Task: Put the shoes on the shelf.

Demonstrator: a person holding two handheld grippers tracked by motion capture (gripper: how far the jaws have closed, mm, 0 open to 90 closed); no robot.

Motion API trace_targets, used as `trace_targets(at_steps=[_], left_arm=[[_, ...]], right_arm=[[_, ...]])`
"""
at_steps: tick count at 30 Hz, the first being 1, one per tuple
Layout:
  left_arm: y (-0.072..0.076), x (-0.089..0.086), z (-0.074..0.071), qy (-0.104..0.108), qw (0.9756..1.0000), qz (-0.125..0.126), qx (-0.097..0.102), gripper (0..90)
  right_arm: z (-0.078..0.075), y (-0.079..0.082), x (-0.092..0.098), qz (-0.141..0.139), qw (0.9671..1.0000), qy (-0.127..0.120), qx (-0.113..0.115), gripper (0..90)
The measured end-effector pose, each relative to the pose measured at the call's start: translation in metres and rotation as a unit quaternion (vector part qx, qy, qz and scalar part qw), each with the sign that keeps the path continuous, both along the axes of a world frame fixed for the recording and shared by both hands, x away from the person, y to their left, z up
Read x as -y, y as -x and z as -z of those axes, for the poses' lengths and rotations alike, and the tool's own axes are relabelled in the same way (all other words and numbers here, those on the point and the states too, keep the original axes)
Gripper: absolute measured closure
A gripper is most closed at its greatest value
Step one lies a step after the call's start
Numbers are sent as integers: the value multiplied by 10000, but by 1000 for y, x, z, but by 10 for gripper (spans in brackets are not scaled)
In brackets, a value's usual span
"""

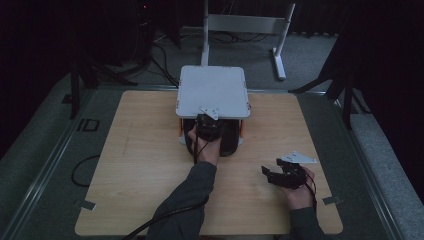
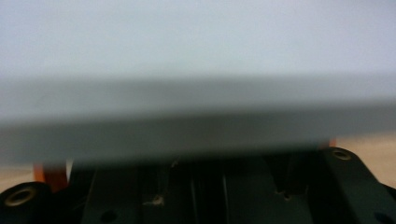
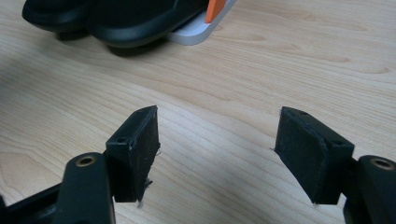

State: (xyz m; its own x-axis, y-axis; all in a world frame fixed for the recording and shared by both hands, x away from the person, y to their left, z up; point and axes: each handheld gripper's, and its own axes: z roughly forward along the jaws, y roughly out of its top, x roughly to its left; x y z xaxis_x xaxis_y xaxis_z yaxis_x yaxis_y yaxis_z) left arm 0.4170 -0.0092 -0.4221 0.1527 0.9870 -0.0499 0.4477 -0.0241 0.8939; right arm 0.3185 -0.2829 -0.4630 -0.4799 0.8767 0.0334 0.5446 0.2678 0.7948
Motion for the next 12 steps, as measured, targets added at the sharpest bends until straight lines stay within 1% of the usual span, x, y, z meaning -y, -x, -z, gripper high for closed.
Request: trace_targets(at_steps=[2,3,4,5,6,8,10,12], left_arm=[[8,-8,-1,-51,9999,112,1,446],[13,-12,-1,-31,9999,160,13,446],[15,-17,-2,-85,9997,208,-11,444],[15,-17,-2,-85,9997,208,-11,431],[20,-30,-3,-32,9992,388,-95,431],[24,-39,-2,-165,9980,593,-139,428],[28,-49,0,-141,9969,744,-221,428],[34,-61,2,-176,9968,750,-225,428]], right_arm=[[0,0,1,6,10000,8,-10,300],[1,0,1,11,10000,14,-18,300],[1,0,0,12,10000,18,-26,300],[1,0,0,12,10000,18,-26,300],[1,0,0,11,10000,20,-23,300],[1,0,-1,0,10000,47,-25,300],[2,0,-2,-6,10000,67,-27,299],[2,0,-2,1,10000,77,-24,299]])
